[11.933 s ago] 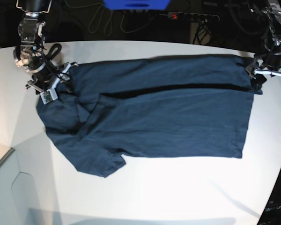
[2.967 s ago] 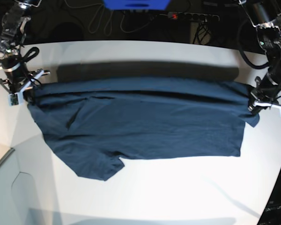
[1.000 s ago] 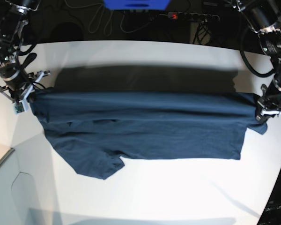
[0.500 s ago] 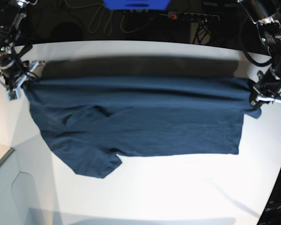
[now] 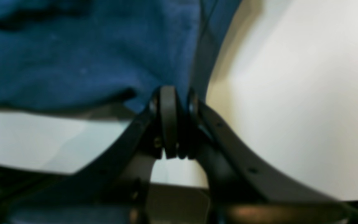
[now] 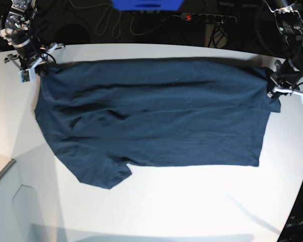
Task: Layout the t-shirt on the table in an organized manner, then fold the t-shirt properly
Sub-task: 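Lift the held edge with both grippers and drag it toward the robot, then reach both grippers to the shirt's hem side and grasp its edge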
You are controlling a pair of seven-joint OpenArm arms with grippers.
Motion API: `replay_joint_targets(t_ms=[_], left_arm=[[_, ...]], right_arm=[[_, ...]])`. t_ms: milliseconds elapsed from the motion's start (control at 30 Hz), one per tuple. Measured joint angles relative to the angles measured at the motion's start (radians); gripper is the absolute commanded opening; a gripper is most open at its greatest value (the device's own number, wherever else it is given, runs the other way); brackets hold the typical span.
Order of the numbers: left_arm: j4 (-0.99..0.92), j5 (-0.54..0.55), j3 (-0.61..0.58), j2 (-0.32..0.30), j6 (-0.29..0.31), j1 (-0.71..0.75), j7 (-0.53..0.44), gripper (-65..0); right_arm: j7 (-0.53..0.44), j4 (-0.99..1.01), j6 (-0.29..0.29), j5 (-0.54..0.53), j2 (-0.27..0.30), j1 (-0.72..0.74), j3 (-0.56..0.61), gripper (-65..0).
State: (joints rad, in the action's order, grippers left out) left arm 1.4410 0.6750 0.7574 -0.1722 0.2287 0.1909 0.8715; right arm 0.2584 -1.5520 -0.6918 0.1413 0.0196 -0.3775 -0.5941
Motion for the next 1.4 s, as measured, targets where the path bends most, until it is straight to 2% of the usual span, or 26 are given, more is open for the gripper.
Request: replay_joint_targets(t_ms=[200, 333, 667, 900, 1033, 1133, 1267, 1333, 1400], left_arm=[[-0.039, 0.003, 0.0, -0.01, 0.0, -0.003, -0.001, -64.9], [-0.047, 0.003, 0.0, -0.008, 0.001, 0.003, 0.003, -64.9], [-0.058, 0.0, 0.0, -0.008, 0.002, 0.018, 0.0, -64.9], [-0.058, 0.004, -0.003, -0.008, 0.002, 0.017, 0.0, -64.9], [-0.058, 0.004, -0.003, -0.014, 0.003, 0.017, 0.004, -64.4], [-0.058, 0.011, -0.006, -0.033, 0.003, 0.019, 0.014, -61.4], [-0.048, 0.01, -0.005, -0.035, 0.003, 0.023, 0.011, -46.6], [-0.027, 0.007, -0.005, -0.035, 0.002, 0.031, 0.006, -39.6], [-0.006, 0.01, -0.005, -0.032, 0.002, 0.045, 0.001, -35.3]], right_arm=[[-0.019, 0.072, 0.0, 0.003, 0.013, 0.0, -0.053, -65.0], [-0.024, 0.077, 0.0, 0.003, 0.03, 0.001, -0.047, -65.0], [-0.033, 0.077, 0.0, 0.0, 0.029, -0.019, -0.053, -65.0], [-0.027, 0.073, 0.0, 0.003, -0.028, -0.025, -0.105, -65.0], [-0.027, 0.076, 0.0, 0.003, -0.031, -0.024, -0.119, -64.4], [-0.027, 0.075, 0.0, 0.003, -0.031, -0.02, -0.122, -54.9], [-0.026, 0.073, 0.0, 0.004, -0.031, -0.02, -0.122, -39.3], [-0.018, 0.035, 0.0, 0.008, -0.034, -0.029, -0.123, -33.8], [-0.021, -0.028, 0.0, 0.003, -0.035, -0.035, -0.14, -30.8]])
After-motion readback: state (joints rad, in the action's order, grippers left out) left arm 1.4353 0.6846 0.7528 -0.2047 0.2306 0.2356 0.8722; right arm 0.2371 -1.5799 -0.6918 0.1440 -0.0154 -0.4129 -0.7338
